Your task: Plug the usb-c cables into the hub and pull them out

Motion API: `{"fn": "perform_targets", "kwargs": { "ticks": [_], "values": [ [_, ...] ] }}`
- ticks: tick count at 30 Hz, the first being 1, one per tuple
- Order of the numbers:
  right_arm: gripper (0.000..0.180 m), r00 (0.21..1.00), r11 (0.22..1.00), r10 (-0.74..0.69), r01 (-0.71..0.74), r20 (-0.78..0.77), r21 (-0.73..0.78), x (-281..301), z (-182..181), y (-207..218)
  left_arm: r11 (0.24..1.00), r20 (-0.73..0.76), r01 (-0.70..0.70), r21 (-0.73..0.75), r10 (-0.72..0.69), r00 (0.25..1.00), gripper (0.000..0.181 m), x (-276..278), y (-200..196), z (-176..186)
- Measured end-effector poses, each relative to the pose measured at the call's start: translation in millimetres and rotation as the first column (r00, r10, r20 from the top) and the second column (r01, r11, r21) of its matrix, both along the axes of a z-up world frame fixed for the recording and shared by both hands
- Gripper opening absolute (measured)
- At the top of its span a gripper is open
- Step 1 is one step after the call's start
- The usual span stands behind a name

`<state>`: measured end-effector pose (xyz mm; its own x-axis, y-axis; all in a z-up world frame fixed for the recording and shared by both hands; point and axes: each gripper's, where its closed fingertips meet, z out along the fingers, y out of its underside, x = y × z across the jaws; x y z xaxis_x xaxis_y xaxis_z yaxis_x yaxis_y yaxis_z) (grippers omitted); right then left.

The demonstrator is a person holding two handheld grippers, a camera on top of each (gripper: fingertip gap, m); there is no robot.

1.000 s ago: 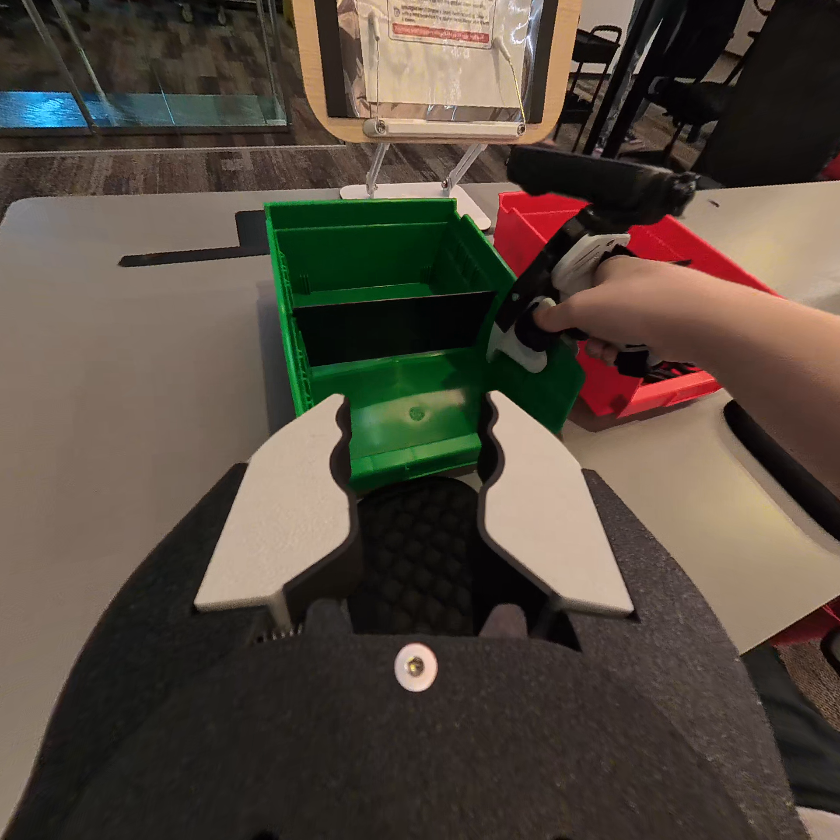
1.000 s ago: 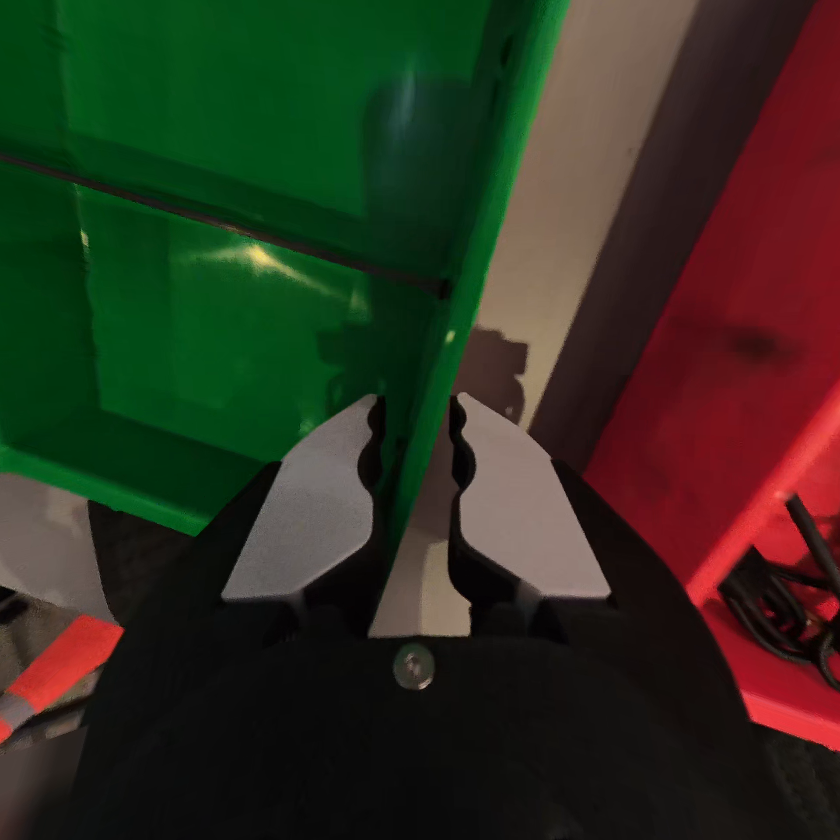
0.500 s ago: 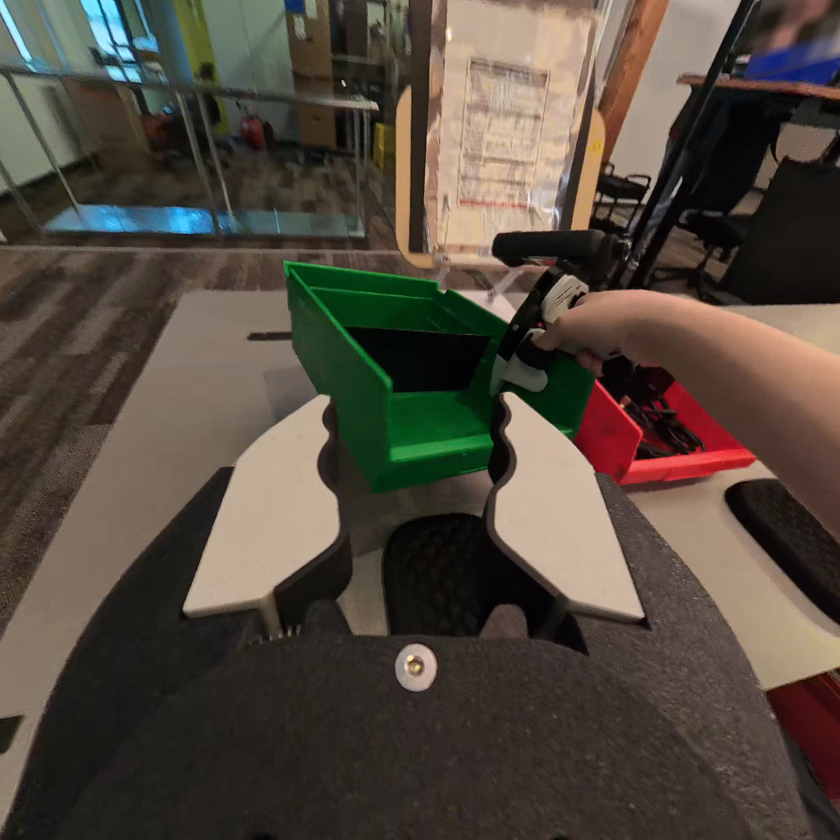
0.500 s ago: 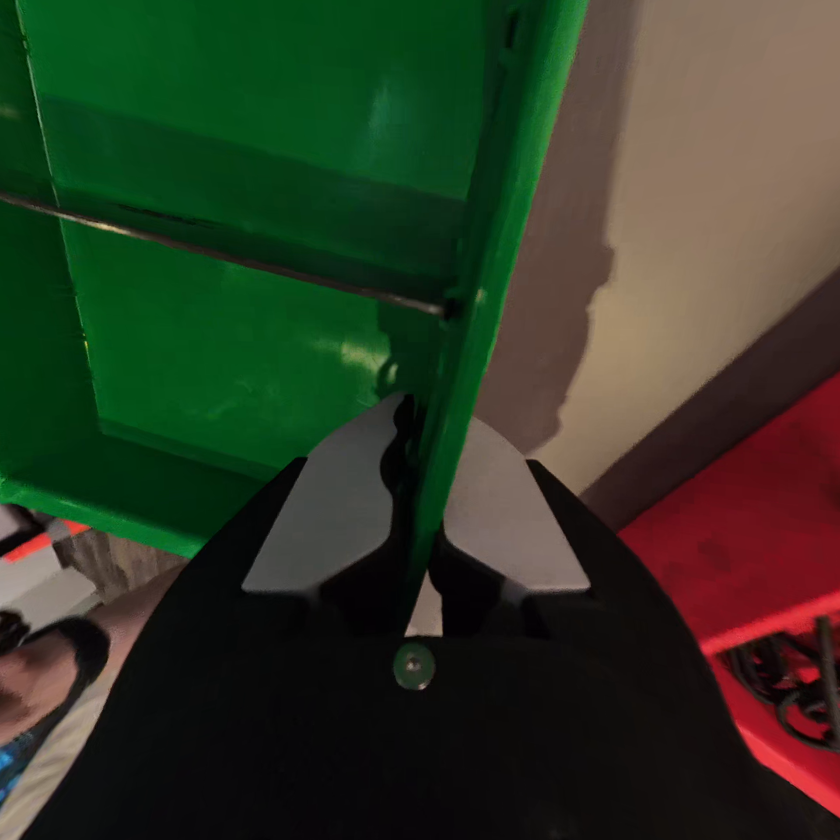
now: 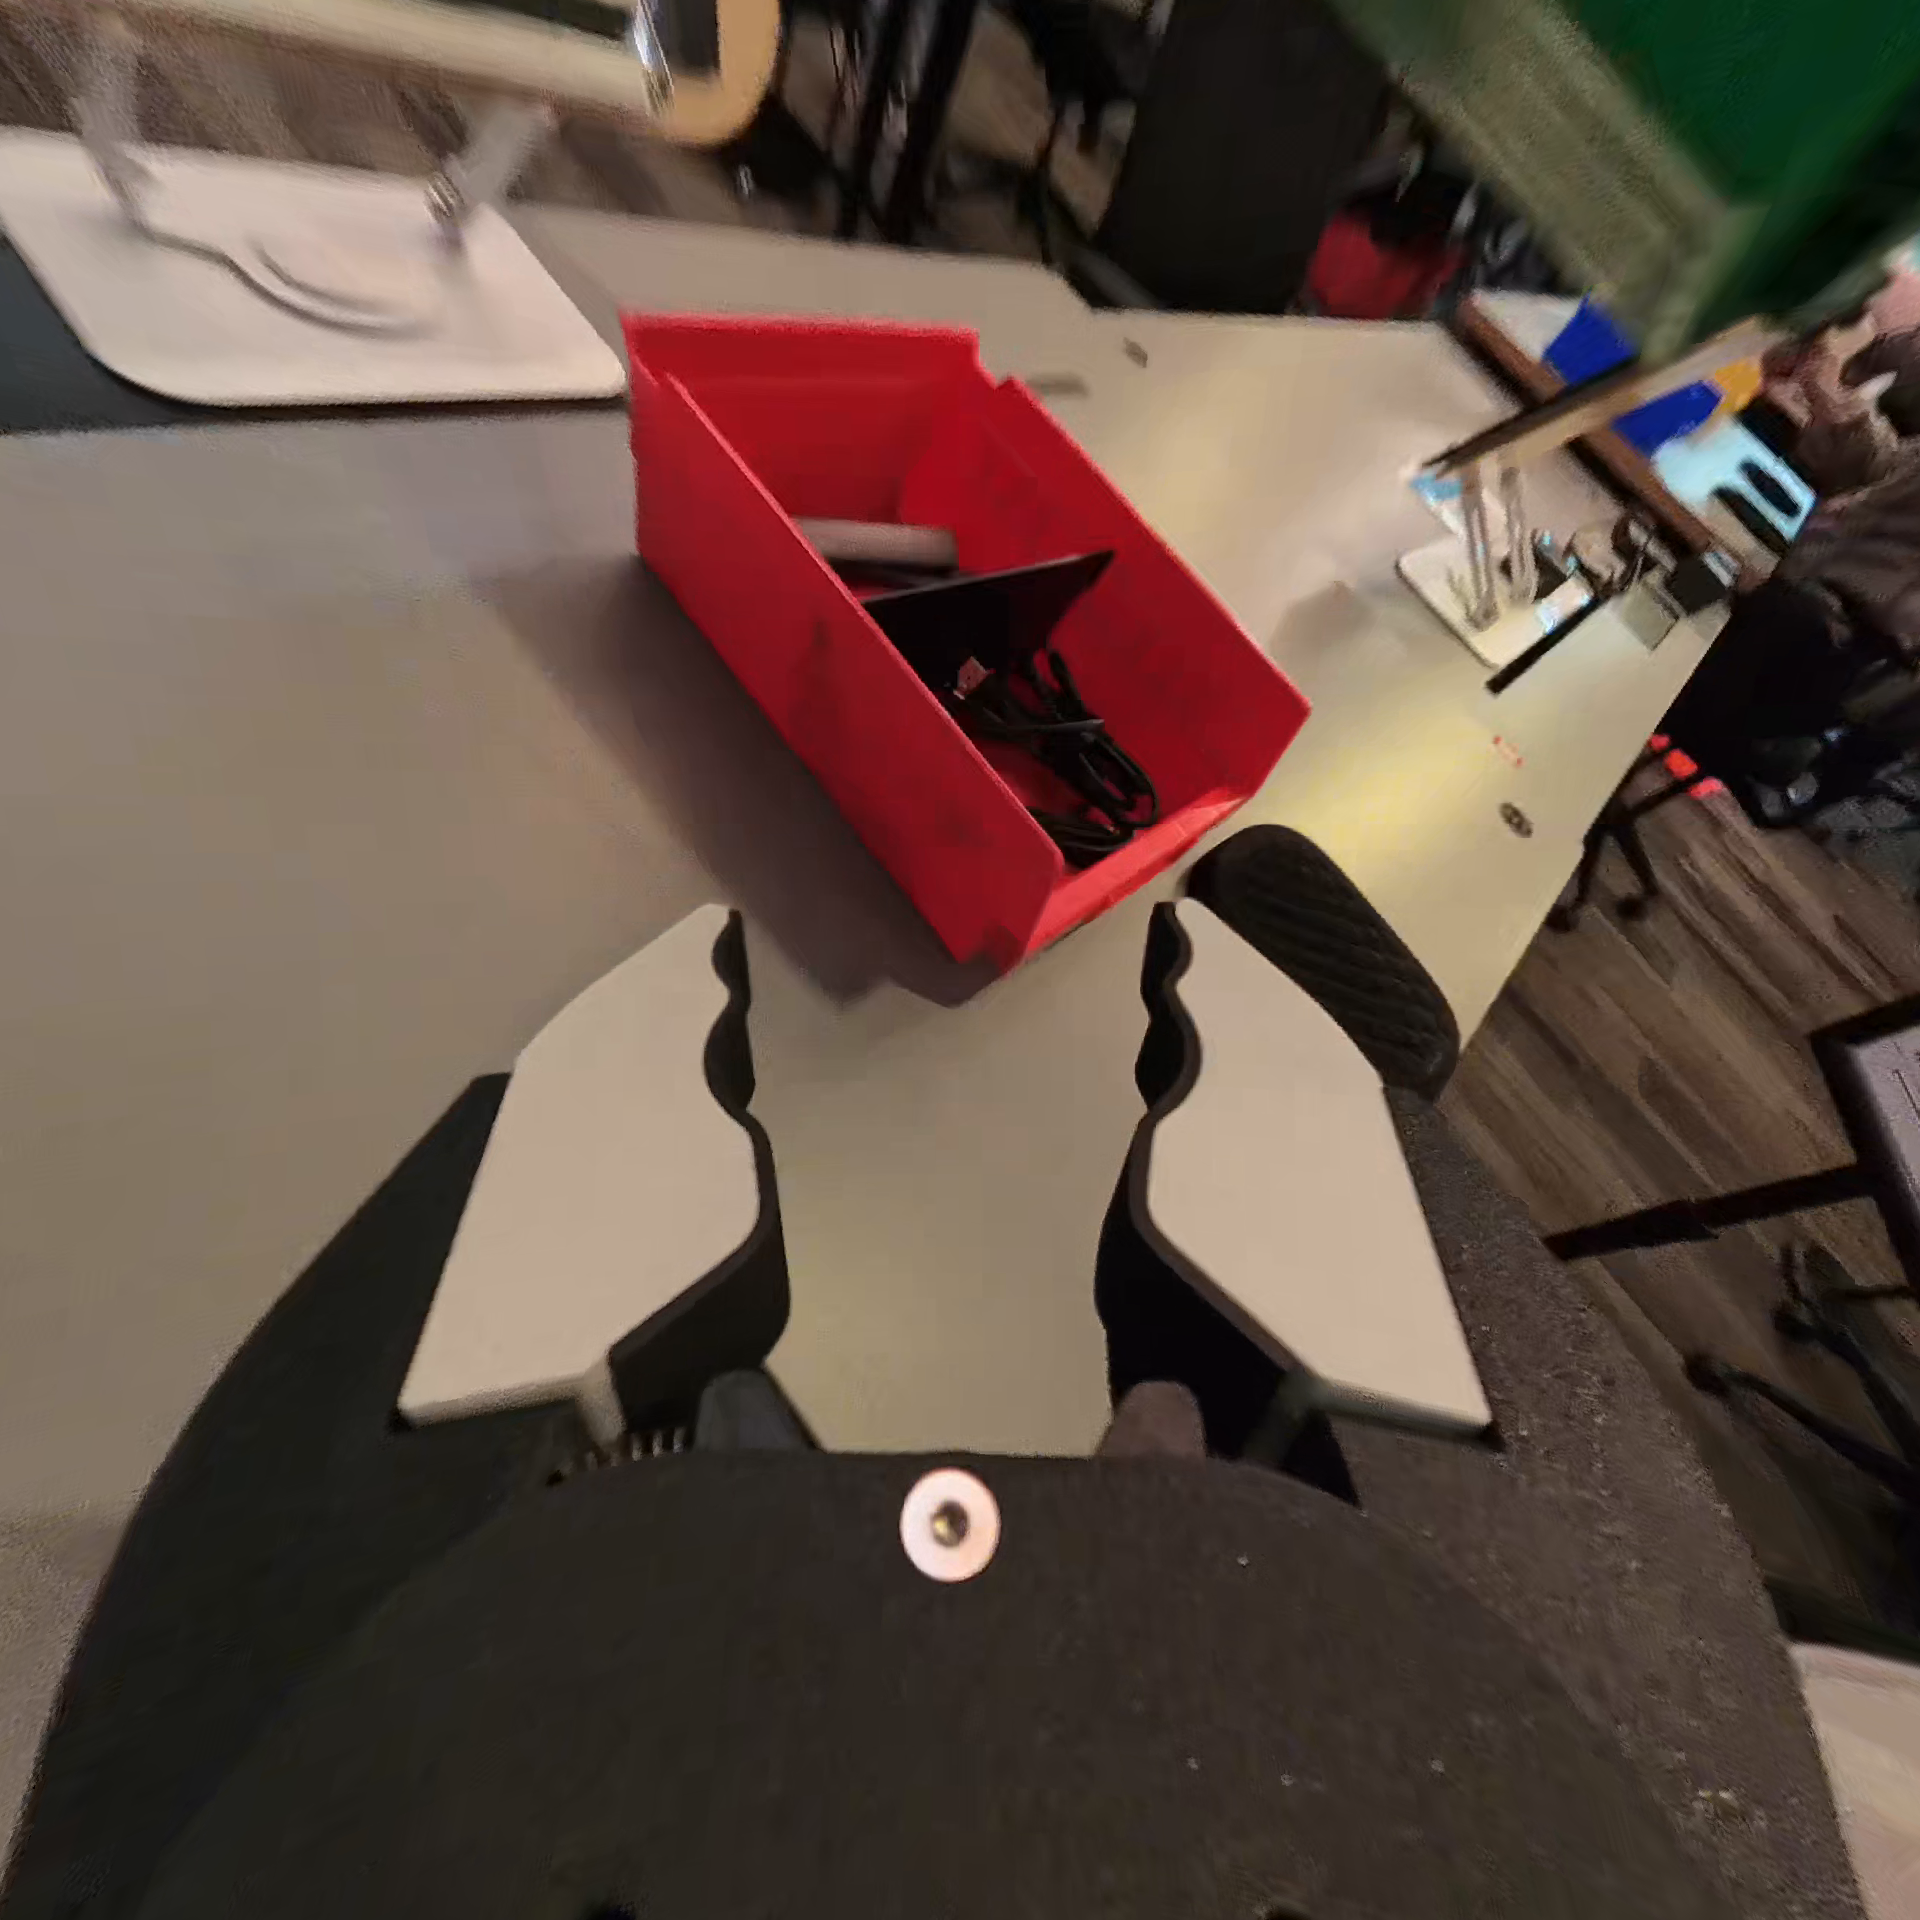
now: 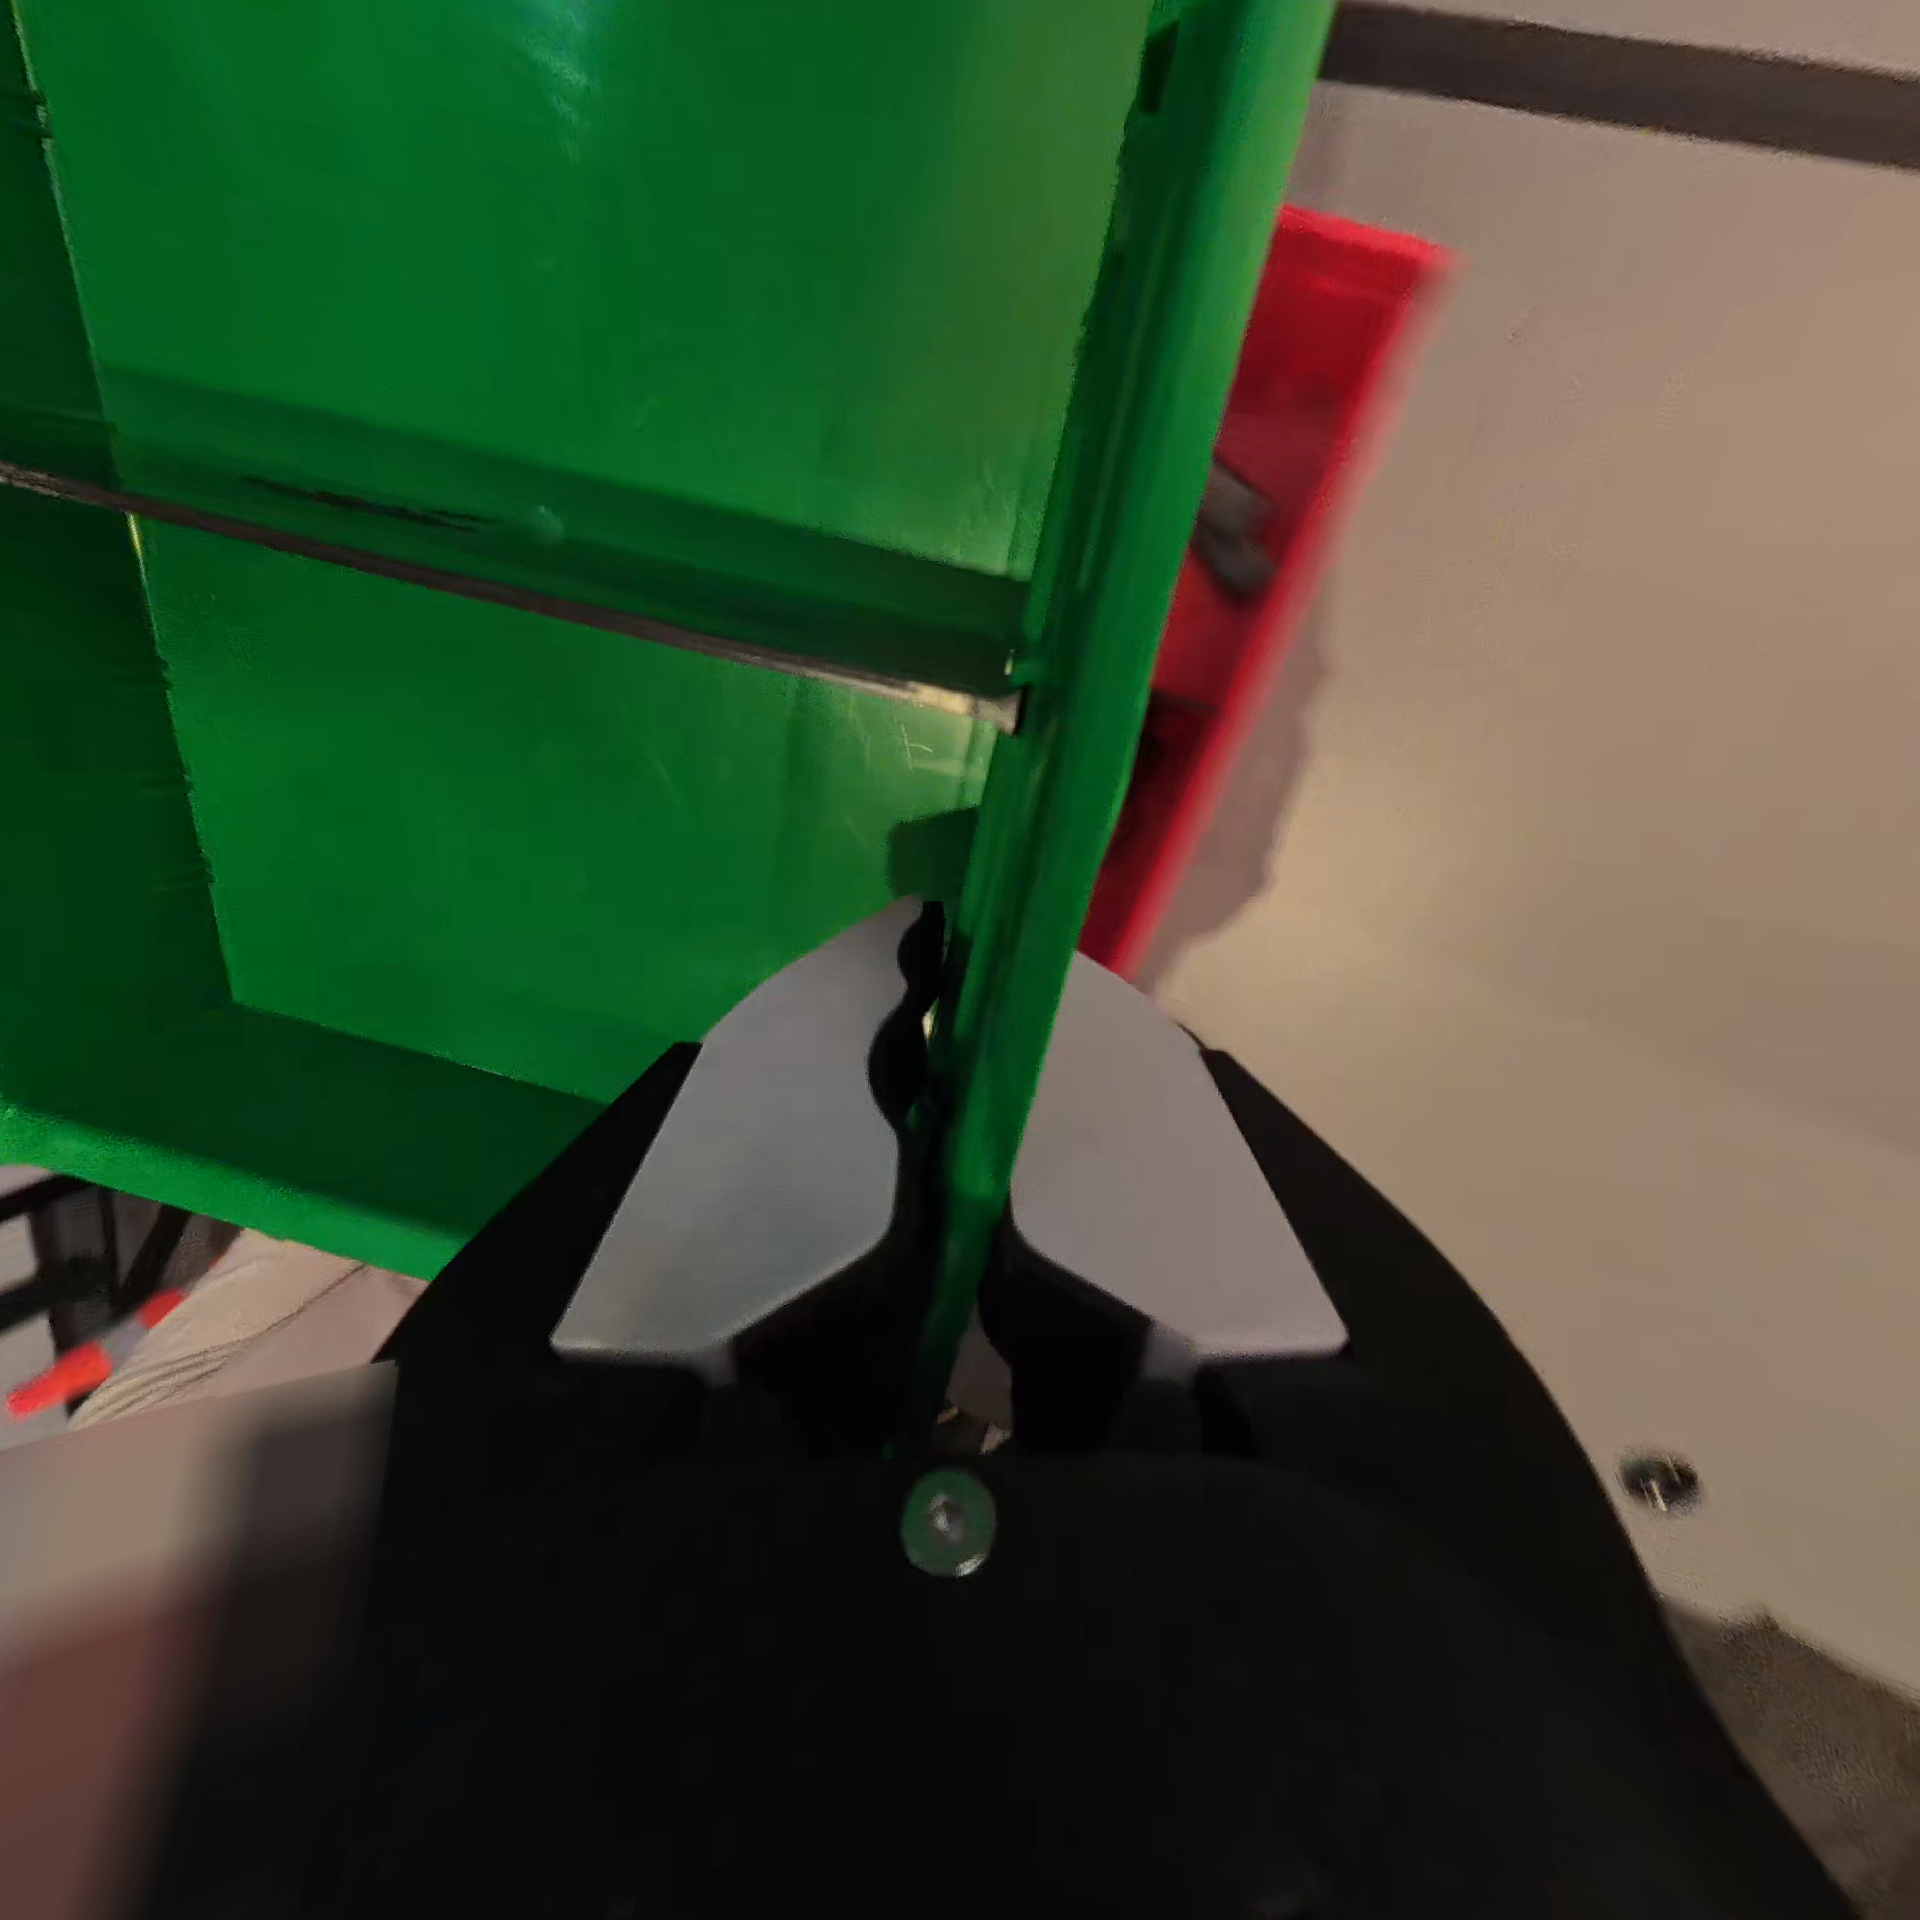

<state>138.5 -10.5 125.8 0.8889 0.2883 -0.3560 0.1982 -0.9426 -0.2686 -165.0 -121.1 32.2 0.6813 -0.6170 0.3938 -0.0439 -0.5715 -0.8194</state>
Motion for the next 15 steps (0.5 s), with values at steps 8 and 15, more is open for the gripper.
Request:
{"fn": "perform_targets", "kwargs": {
  "ticks": [8, 15],
  "values": [
    [0.007, 0.878, 0.879, -0.449, 0.467, 0.165, -0.096, 232, -55, -90, 0.944, -0.316, 0.045, -0.326, -0.154, 0.936, 0.072, 116, 108, -86],
    [0.007, 0.802, 0.786, -0.584, 0.597, 0.126, -0.159, 301, -123, -146, 0.83, -0.504, 0.011, -0.557, -0.348, 0.79, 0.022, 130, 111, -123]
  ]
}}
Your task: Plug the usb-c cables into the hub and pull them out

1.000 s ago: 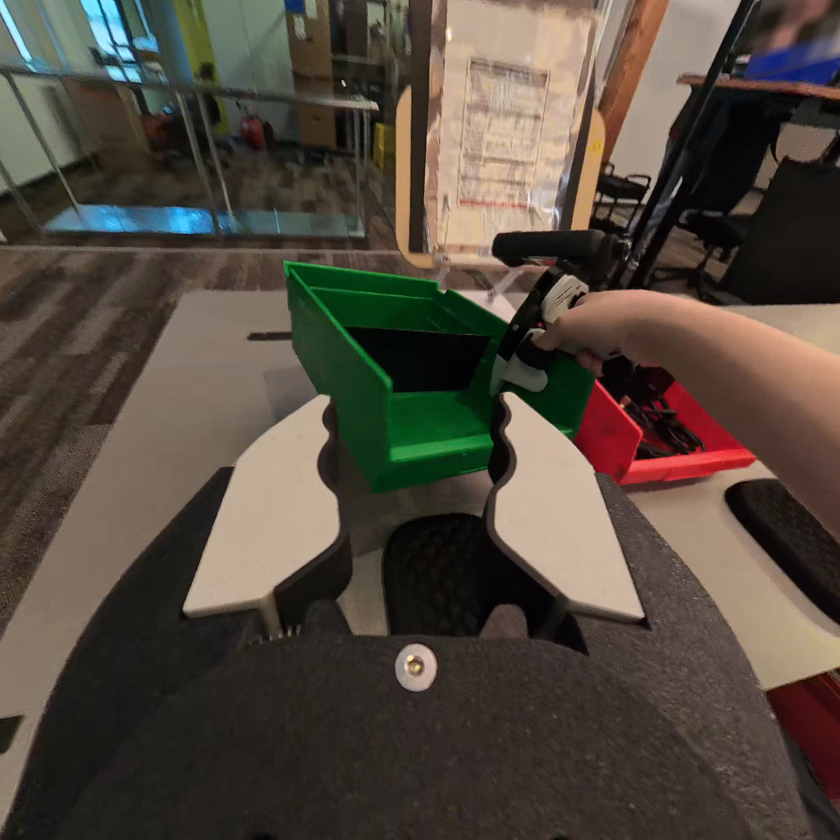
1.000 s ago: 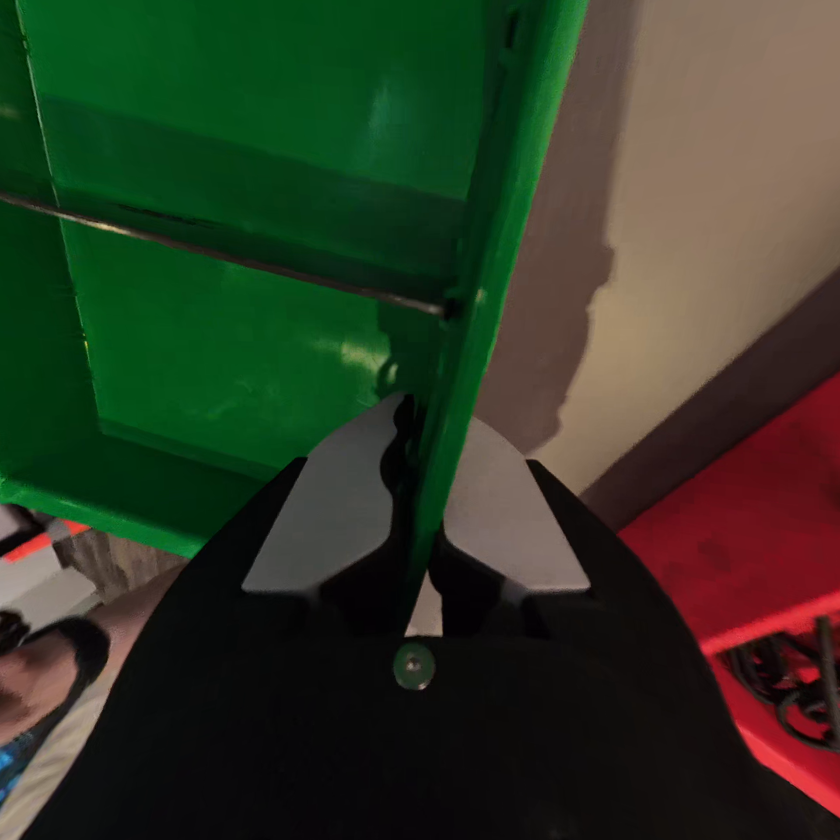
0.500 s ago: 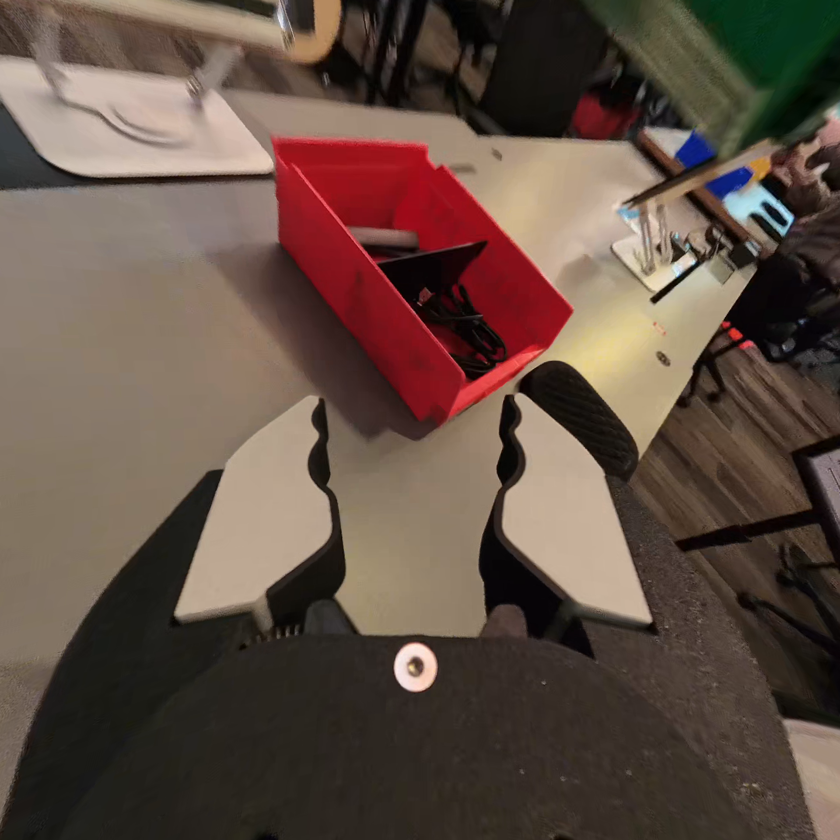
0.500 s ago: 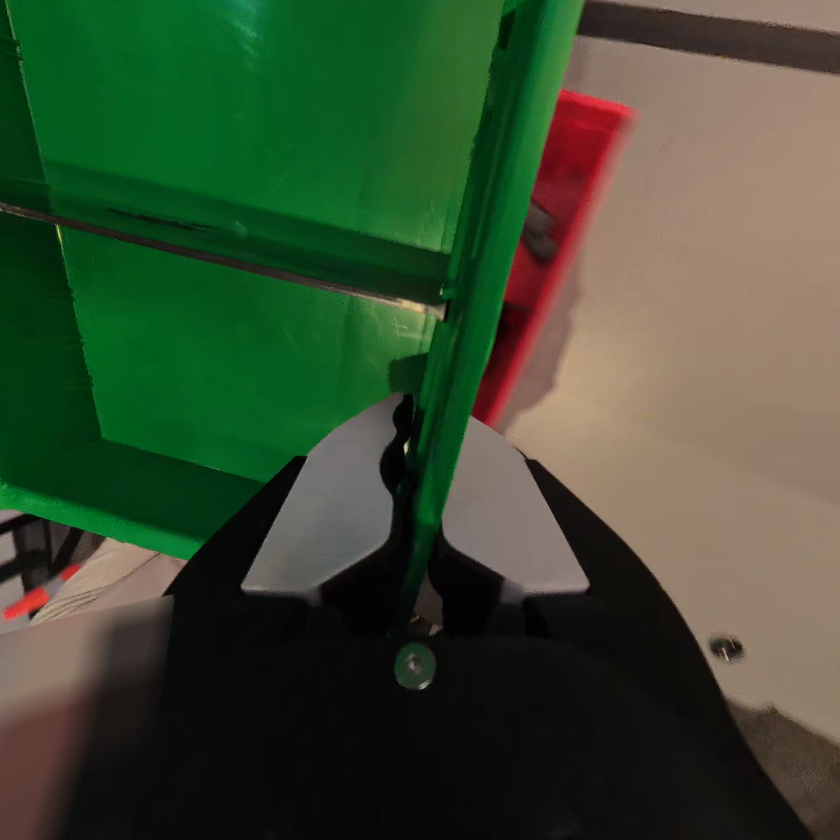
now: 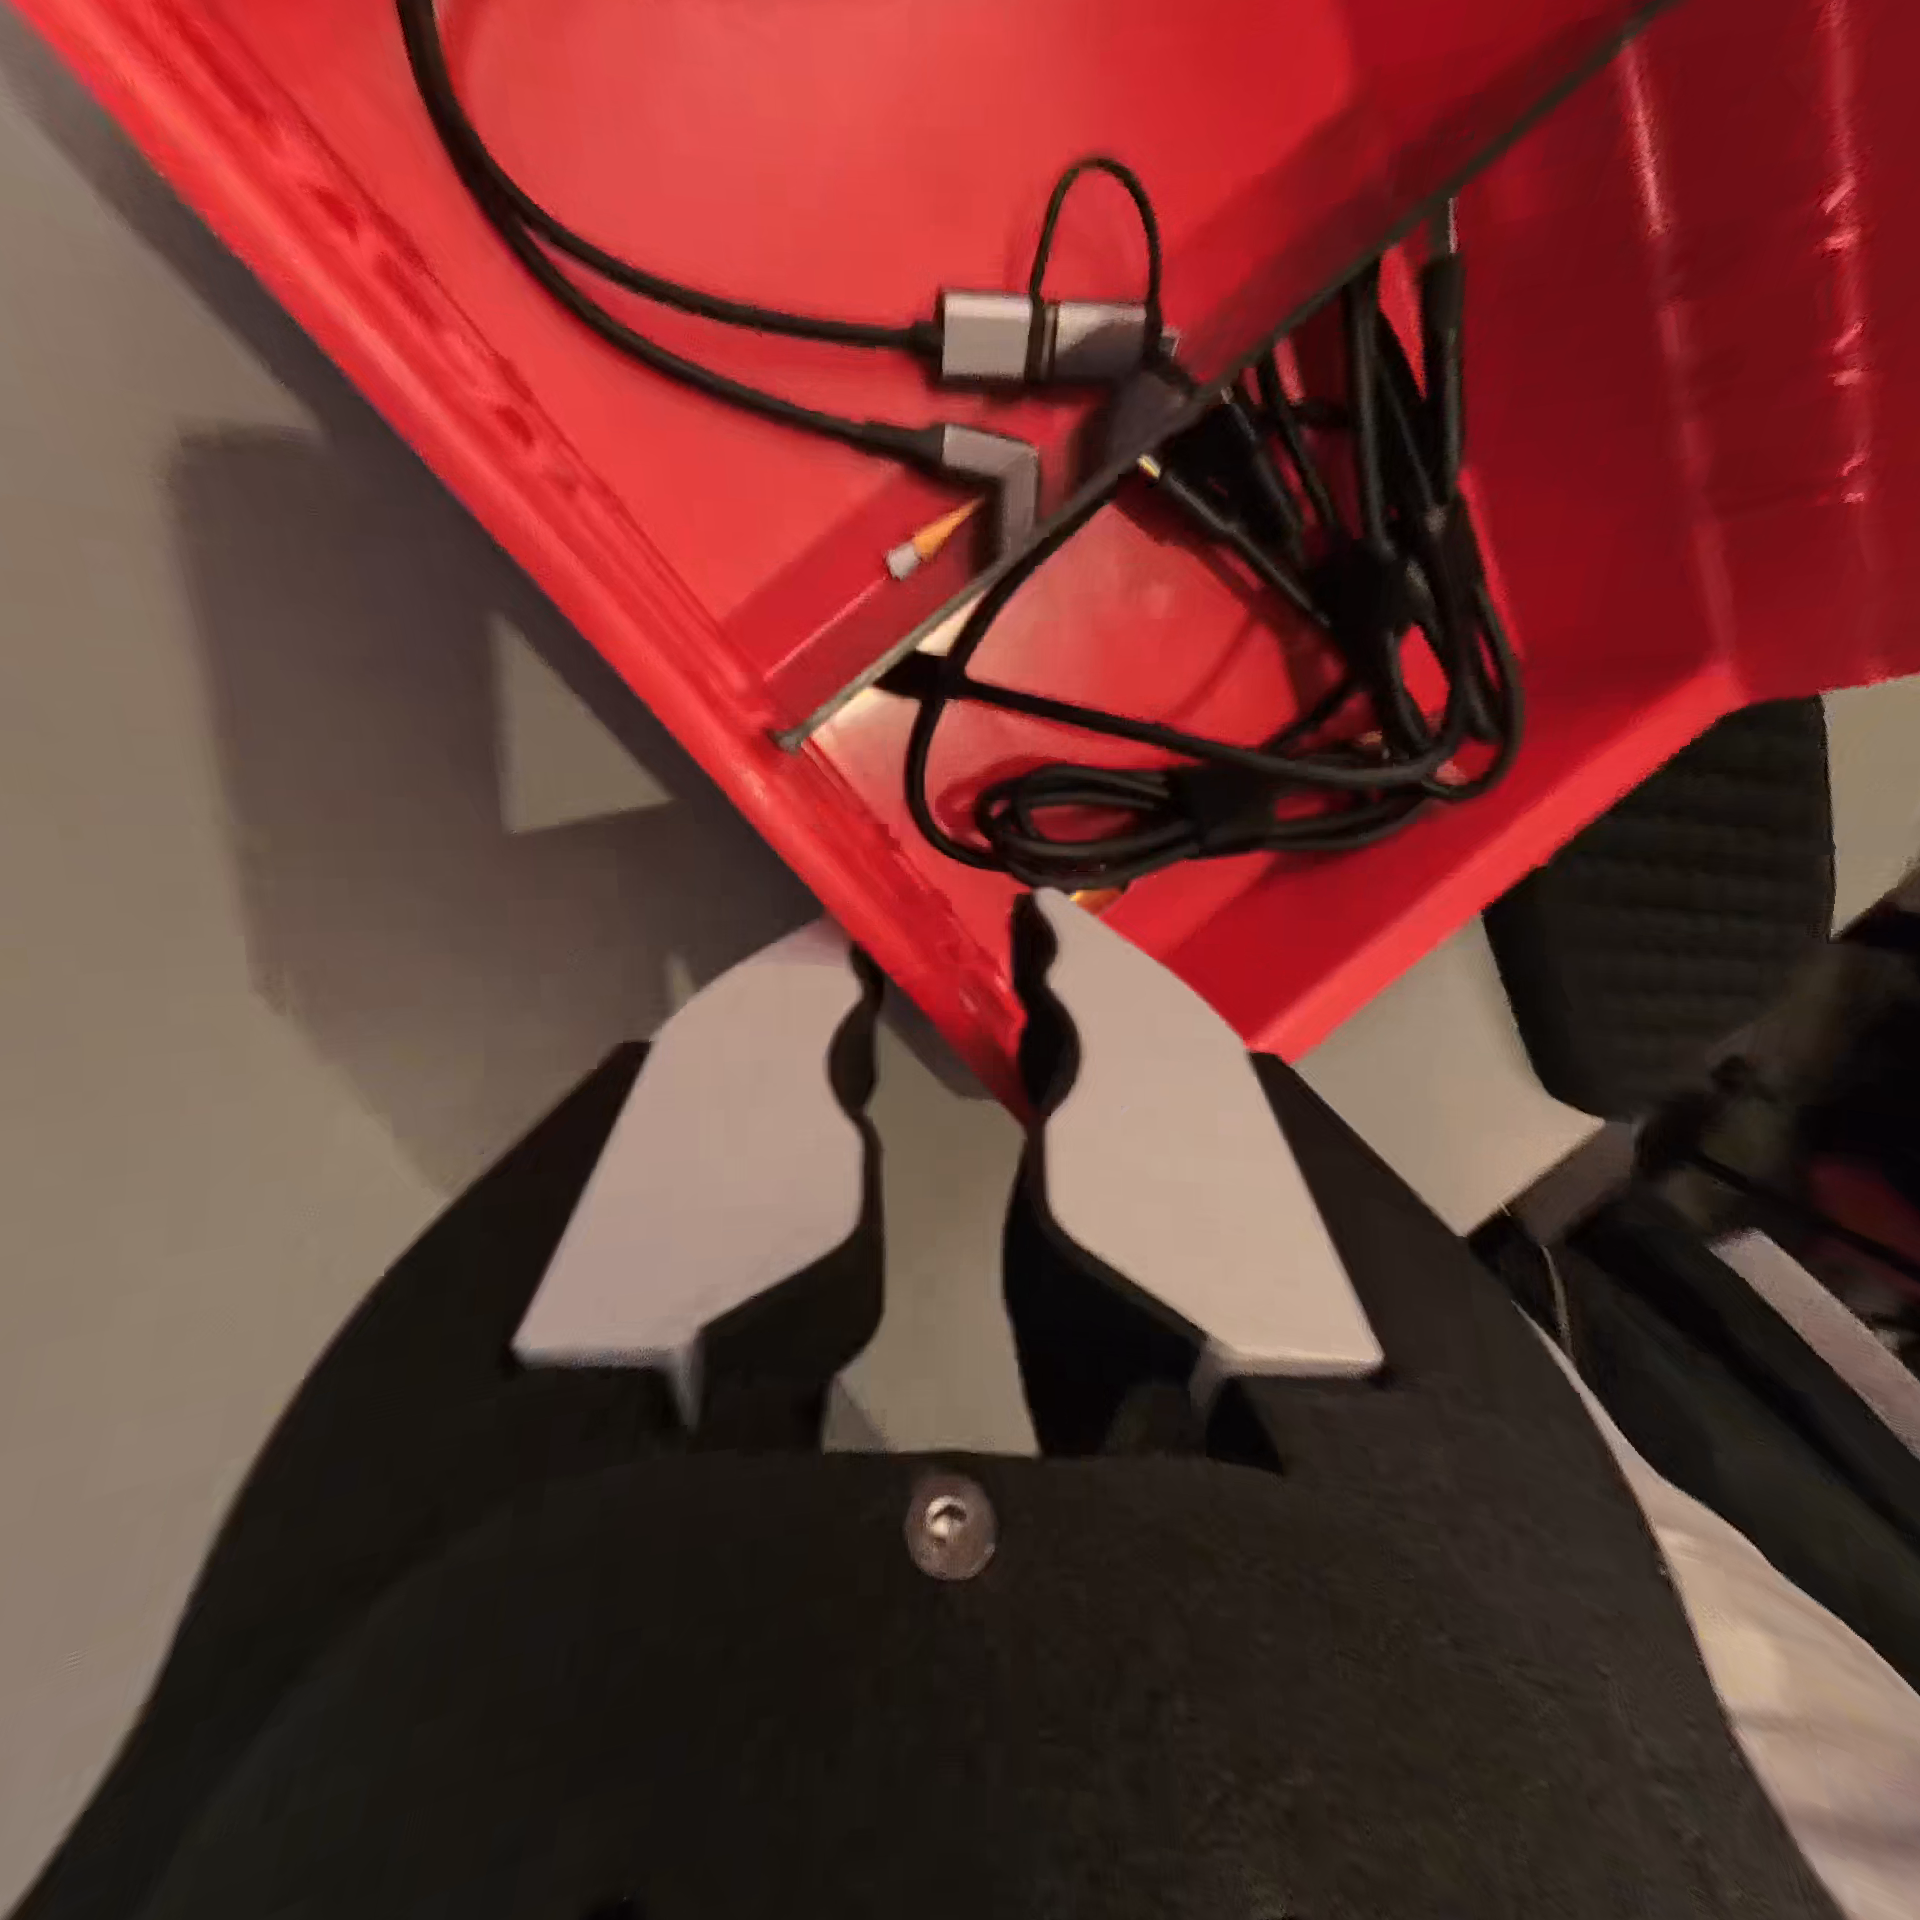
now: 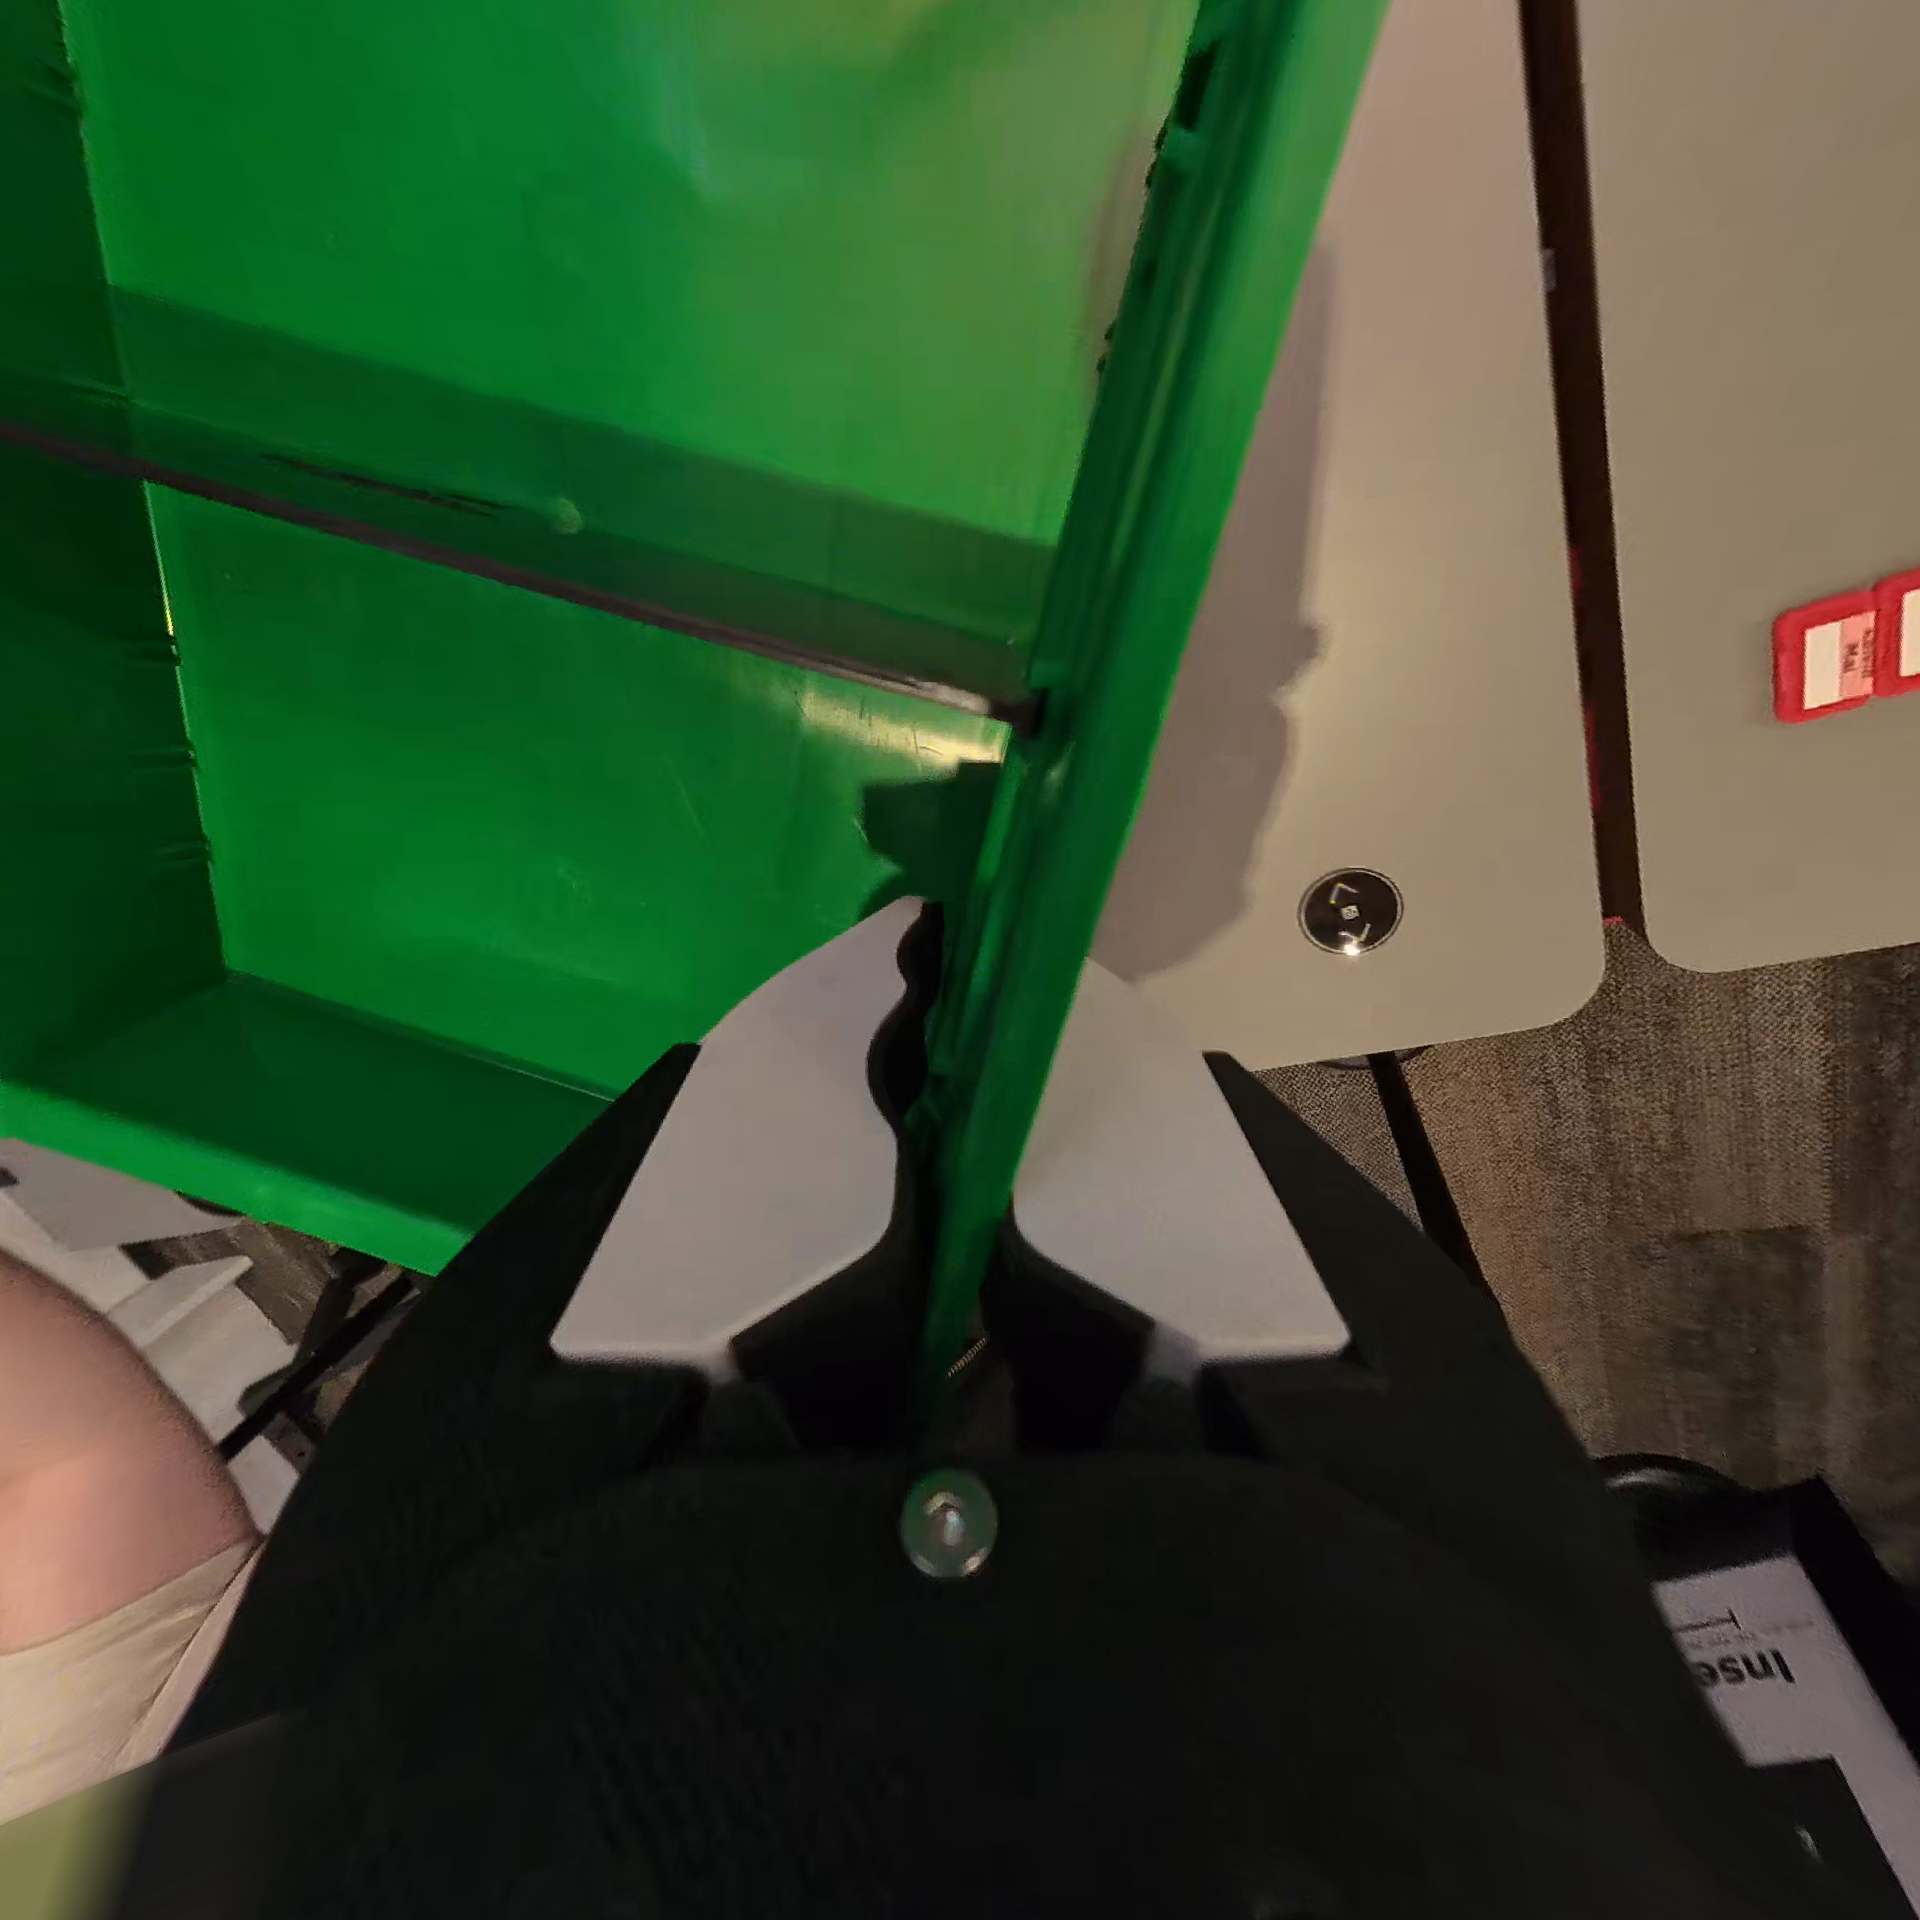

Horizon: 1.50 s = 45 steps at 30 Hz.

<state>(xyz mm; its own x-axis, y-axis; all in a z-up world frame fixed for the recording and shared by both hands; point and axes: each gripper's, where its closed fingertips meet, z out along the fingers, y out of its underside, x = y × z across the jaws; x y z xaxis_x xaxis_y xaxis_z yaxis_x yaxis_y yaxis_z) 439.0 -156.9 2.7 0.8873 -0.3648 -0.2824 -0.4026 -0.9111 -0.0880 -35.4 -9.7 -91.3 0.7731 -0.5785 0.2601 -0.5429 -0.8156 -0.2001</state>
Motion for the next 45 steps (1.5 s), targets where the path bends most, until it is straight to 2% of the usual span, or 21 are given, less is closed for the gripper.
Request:
{"fn": "perform_targets", "kwargs": {
  "ticks": [1, 4, 7, 11, 15, 21, 26, 28, 33, 38, 45],
  "values": [
    [0.007, 1.0, 1.0, -0.009, 0.009, -0.005, -0.001, 3, -8, -3, 0.999, -0.002, 0.004, -0.037, -0.004, 1.0, 0.011, -2, -1, 1],
    [0.007, 0.999, 1.0, -0.021, 0.021, -0.026, 0.005, 4, -30, -8, 0.998, -0.004, 0.016, -0.063, -0.016, 1.0, 0.009, -13, 4, 1],
    [0.007, 0.999, 1.0, -0.006, 0.007, -0.054, 0.022, -5, -46, -6, 0.999, -0.04, -0.04, -0.026, 0.039, 0.998, 0.005, -43, 25, 2],
    [0.006, 0.995, 0.998, 0.042, -0.038, -0.091, 0.049, -22, -62, -1, 0.989, -0.018, -0.146, 0.014, 0.146, 0.989, 0.005, -104, 52, 3],
    [0.006, 0.99, 0.993, 0.099, -0.092, -0.103, 0.071, -31, -72, 6, 0.978, -0.083, -0.196, 0.074, 0.202, 0.976, 0.006, -196, 65, 5],
    [0.006, 0.989, 0.992, 0.117, -0.112, -0.095, 0.065, -20, -94, 11, 0.939, -0.039, -0.338, 0.071, 0.341, 0.939, 0.003, -332, 49, 7],
    [0.007, 0.992, 0.997, 0.067, -0.063, -0.107, 0.042, -3, -117, 11, 0.9, -0.141, -0.403, 0.164, 0.426, 0.894, 0.004, -427, 29, 9],
    [0.007, 0.992, 0.999, 0.039, -0.035, -0.122, 0.036, 2, -125, 11, 0.882, -0.115, -0.438, 0.174, 0.46, 0.88, 0.003, -451, 21, 9],
    [0.006, 0.991, 0.997, 0.022, -0.011, -0.134, 0.08, 7, -129, 21, 0.852, -0.002, -0.502, 0.151, 0.508, 0.861, 0.004, -468, 3, 9],
    [0.006, 0.994, 0.996, 0.049, -0.041, -0.096, 0.084, 8, -125, 29, 0.83, -0.016, -0.524, 0.192, 0.536, 0.844, 0.003, -471, 1, 9],
    [0.006, 0.986, 0.983, 0.168, -0.167, -0.005, 0.081, 2, -123, 46, 0.853, -0.058, -0.488, 0.186, 0.505, 0.861, 0.003, -472, 2, 9]
  ]
}}
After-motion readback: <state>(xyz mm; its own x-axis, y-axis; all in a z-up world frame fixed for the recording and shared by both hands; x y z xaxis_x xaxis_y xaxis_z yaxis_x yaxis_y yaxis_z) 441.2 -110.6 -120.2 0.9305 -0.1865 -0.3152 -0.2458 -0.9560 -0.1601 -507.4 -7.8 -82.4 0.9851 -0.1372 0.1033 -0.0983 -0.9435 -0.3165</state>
